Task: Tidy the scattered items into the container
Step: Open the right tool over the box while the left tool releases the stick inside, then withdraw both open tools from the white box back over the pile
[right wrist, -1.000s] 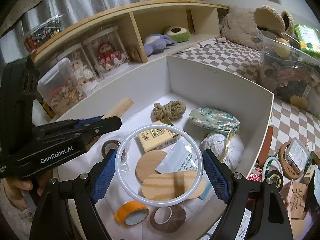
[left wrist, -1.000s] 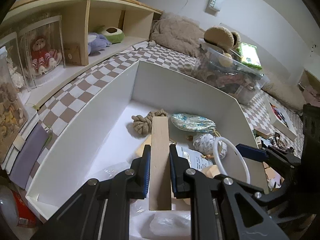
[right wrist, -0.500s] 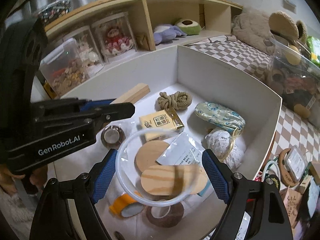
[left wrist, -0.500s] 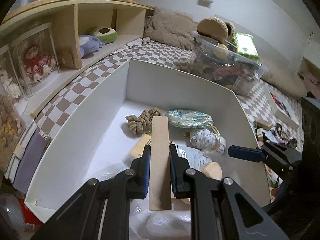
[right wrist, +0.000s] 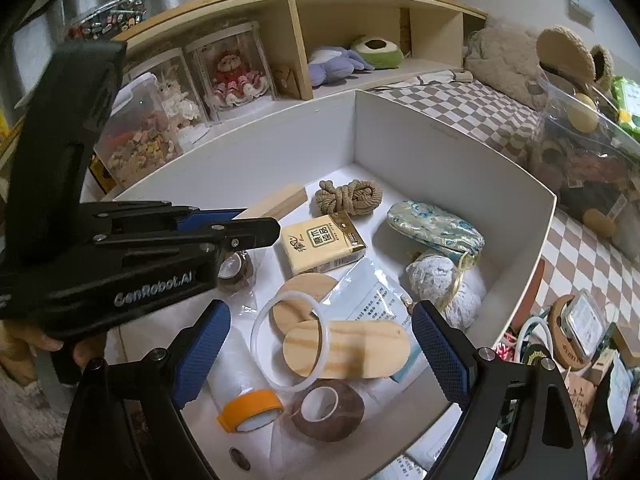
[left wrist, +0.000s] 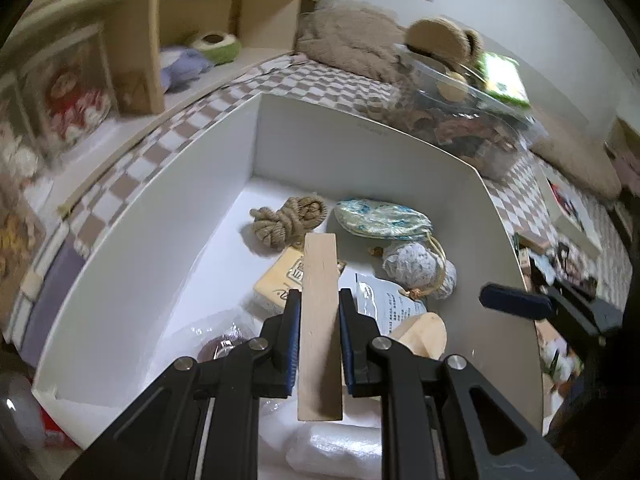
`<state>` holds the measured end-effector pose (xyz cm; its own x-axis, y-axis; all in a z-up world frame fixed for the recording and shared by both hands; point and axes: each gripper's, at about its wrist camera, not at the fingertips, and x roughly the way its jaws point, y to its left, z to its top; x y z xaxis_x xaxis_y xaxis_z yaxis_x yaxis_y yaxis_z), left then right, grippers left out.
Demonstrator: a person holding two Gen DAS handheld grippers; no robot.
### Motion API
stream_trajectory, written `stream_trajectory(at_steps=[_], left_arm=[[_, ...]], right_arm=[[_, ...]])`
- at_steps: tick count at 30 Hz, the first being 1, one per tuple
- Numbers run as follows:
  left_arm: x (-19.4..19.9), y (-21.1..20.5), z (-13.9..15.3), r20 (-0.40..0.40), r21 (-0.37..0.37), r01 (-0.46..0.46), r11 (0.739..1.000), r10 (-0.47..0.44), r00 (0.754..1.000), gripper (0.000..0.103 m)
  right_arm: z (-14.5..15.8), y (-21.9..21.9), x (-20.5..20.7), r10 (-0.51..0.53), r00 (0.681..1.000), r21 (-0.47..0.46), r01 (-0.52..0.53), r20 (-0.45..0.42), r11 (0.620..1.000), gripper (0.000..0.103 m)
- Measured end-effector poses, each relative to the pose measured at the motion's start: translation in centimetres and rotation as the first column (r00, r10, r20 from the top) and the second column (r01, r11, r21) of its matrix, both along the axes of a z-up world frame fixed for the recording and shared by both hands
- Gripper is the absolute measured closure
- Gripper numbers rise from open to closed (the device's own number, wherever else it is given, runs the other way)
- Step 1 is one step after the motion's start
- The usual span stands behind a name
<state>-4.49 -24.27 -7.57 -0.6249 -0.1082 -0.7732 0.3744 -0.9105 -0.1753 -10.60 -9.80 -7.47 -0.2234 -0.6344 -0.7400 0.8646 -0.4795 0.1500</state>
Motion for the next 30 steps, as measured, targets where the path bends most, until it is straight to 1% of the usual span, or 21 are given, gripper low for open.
stream_trajectory(at_steps=[1,2,4,14,20,21,22,24,26,28,30], left_arm=[[0.1,-0.1,0.0,-0.003,0.01,-0.018,1.0,0.018,1.0,0.046],[0.3,-0.2,0.1,-0.012,0.006,-0.034,0.999,0.034,0.999,0.038],[0.6,-0.1,0.5,-0.019,-0.01,-0.043,0.999,0.042,0.999,0.038],[1.2,0.8,1.3,-0.026,-0.052,-0.024,0.998,0.023,0.999,0.038],[1.6,0.9,1.8,-0.032,-0.072,-0.027,0.997,0.025,0.999,0.038],[1.7,1.0,2.0,-0.035,-0.079,-0.028,0.996,0.025,0.999,0.037],[1.9,1.1,2.1,-0.041,-0.093,-0.029,0.995,0.026,0.999,0.035],[2.2,1.3,2.6,-0.056,-0.125,-0.041,0.991,0.034,0.998,0.017],[2.6,1.4,3.0,-0.069,-0.142,-0.053,0.988,0.044,0.997,0.009],[2.8,1.5,3.3,-0.071,-0.15,-0.054,0.987,0.044,0.997,0.007],[3.0,1.7,3.6,-0.071,-0.161,-0.053,0.986,0.042,0.997,0.0]], right_arm=[[0.0,0.1,0.0,-0.002,1.0,0.001,0.002,0.0,1.0,0.011],[0.0,0.2,0.0,-0.003,1.0,0.001,0.003,0.0,1.0,0.011],[0.1,0.4,0.0,-0.003,1.0,-0.003,0.003,-0.002,1.0,0.011],[0.6,0.7,0.2,-0.012,1.0,-0.023,0.012,0.002,1.0,0.011],[1.1,1.1,0.6,-0.022,1.0,-0.039,0.021,-0.014,0.999,0.011],[1.2,1.3,0.6,-0.027,0.999,-0.041,0.026,-0.02,0.999,0.006],[1.3,1.4,0.6,-0.033,0.999,-0.042,0.031,-0.028,0.999,0.0],[1.5,1.5,0.7,-0.042,0.998,-0.043,0.04,-0.047,0.998,0.0],[1.6,1.6,0.8,-0.054,0.997,-0.038,0.051,-0.062,0.998,0.0],[1.8,1.8,0.8,-0.064,0.995,-0.04,0.062,-0.07,0.997,0.0],[2.0,2.1,0.8,-0.071,0.995,-0.044,0.068,-0.075,0.997,0.0]])
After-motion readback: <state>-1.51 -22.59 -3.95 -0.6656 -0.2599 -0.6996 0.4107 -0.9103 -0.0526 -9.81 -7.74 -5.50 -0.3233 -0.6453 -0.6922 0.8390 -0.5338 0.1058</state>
